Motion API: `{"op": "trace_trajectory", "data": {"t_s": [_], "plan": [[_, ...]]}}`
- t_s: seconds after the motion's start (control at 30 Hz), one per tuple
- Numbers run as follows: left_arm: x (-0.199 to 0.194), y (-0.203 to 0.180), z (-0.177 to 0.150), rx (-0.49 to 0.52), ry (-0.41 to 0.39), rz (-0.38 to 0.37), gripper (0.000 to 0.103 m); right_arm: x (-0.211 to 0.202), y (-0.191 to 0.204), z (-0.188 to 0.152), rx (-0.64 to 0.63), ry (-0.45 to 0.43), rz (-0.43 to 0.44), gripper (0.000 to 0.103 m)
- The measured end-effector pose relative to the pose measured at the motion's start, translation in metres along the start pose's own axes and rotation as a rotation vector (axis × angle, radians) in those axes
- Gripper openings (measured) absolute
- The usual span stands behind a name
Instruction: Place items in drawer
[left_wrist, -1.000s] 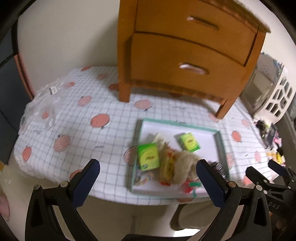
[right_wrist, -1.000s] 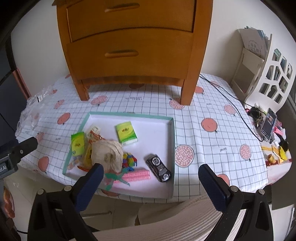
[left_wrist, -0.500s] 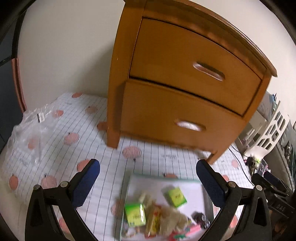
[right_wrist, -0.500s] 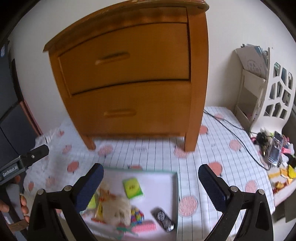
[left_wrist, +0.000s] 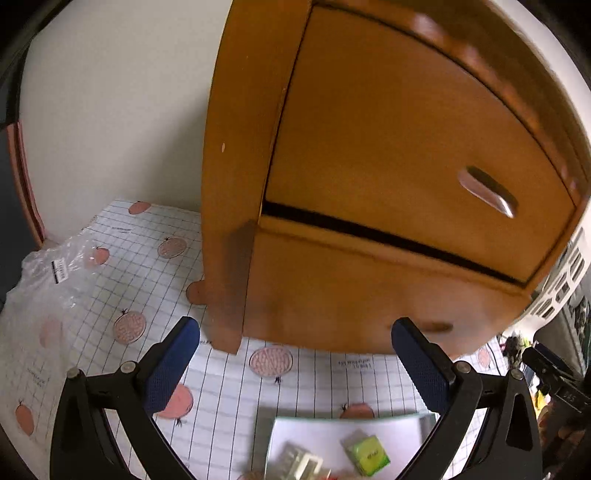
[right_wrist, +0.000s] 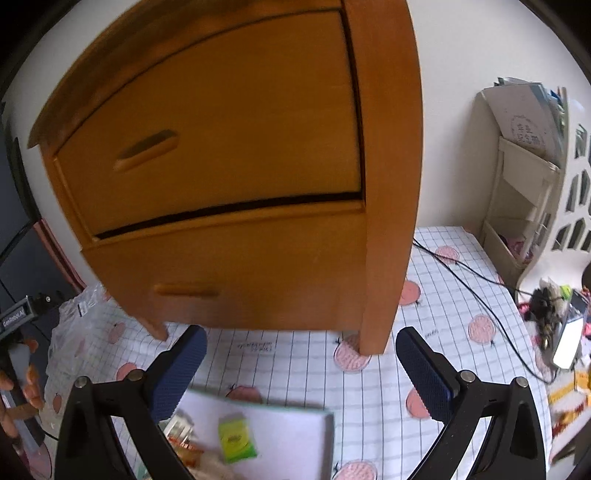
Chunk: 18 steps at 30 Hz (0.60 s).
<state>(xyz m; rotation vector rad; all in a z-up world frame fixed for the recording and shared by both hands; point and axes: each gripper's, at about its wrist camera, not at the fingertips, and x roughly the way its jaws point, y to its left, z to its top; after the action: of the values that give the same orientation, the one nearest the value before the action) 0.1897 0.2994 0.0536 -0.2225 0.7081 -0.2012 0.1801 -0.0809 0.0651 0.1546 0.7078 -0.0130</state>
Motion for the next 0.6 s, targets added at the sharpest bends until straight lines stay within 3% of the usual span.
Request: {"op": "trace_trajectory", "data": {"t_s": [0.43,0.6], "plan": [[0.05,0.008,0.042,-0.005,0.032,-0.171,0.103,0.056,-0.014,0.041,-0.061,0.029,0.076,0.103],[0.058,0.007,0.046,0.012,0.034,-0.179,0.103,0.064,-0.017,0.045,-0.052,0.029,0.112,0.103]]}}
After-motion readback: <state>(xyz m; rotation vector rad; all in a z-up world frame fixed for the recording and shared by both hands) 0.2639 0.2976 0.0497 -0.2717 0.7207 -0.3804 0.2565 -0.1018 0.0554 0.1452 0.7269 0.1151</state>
